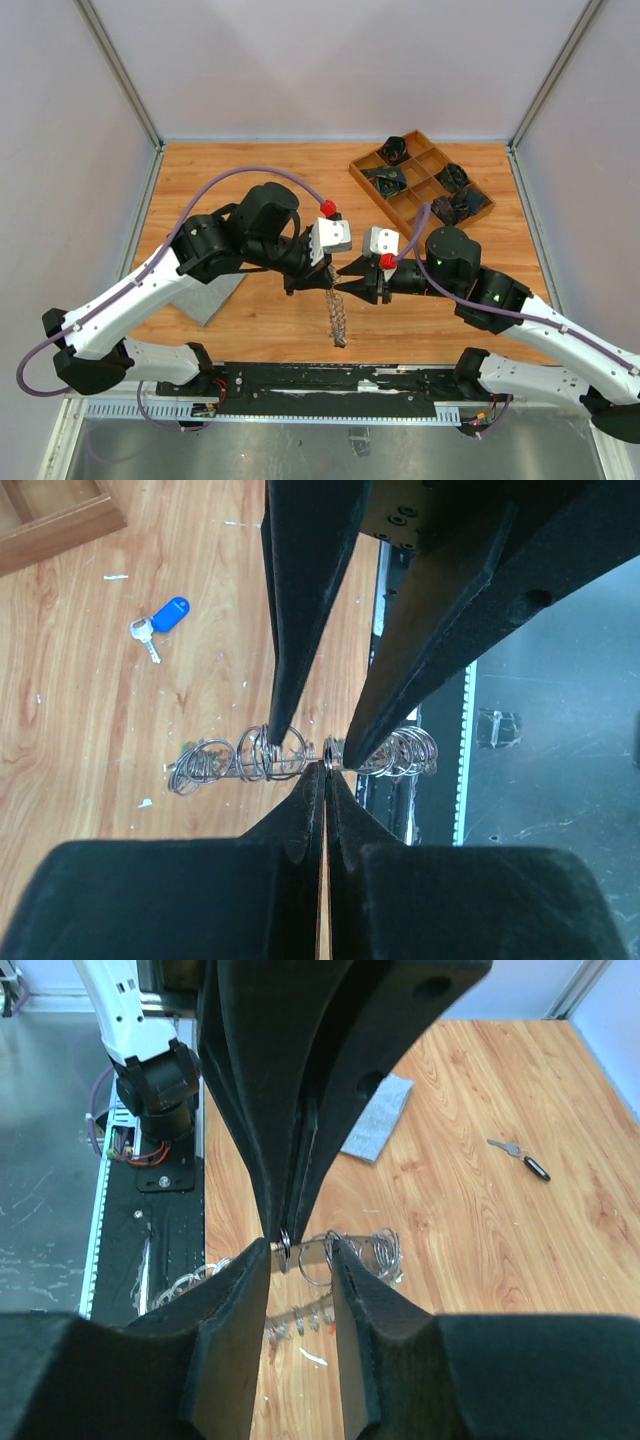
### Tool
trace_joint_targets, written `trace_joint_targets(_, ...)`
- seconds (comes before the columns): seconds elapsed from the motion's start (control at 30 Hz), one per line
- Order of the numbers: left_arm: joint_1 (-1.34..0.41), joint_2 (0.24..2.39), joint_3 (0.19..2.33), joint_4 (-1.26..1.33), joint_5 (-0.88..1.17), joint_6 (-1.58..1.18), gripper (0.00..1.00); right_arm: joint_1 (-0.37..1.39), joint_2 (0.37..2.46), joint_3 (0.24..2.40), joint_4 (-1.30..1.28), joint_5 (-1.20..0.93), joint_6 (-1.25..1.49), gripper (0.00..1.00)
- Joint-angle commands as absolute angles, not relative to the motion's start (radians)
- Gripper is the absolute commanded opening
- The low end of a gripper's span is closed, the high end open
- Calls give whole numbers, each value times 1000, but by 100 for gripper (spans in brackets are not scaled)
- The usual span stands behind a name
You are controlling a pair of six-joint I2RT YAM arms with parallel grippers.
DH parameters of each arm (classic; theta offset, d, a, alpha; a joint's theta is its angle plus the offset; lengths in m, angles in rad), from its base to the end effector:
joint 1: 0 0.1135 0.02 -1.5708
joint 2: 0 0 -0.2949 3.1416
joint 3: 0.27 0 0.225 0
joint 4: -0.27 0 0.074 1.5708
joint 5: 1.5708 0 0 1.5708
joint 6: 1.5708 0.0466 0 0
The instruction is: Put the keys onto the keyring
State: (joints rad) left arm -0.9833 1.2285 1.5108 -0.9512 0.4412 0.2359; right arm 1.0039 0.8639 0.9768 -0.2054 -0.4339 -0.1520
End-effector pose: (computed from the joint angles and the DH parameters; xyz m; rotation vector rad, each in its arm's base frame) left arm 0.0963 -0.1806 0.4373 1.5241 1.7455 -0.8882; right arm 0.0656 0.1396 0.4111 -1.2294 1.2522 0.9933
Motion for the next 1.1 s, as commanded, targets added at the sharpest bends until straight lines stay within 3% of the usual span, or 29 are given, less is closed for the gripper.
trace_joint_targets(0.0,-999,1244,1560,-944,448,266,0,1015,867,971,-146,-471,-124,30)
trace_joint_targets(0.17,-1005,1251,1576,-949,436,271,0,1015,873,974,-178,-491,-127,24)
trace_joint_targets(0.53,-1009,1246,1584,-957,434,275,1,1016,870,993,-270,-493,-169,25)
trace_joint_targets(0.97,-1023,1252,1588,-964,442,288,1,1016,899,1006,-219,-510,-148,12)
trace_joint_targets(1.07,-1024,1252,1589,-970,436,289,1,1015,895,1011,-225,-511,-151,2)
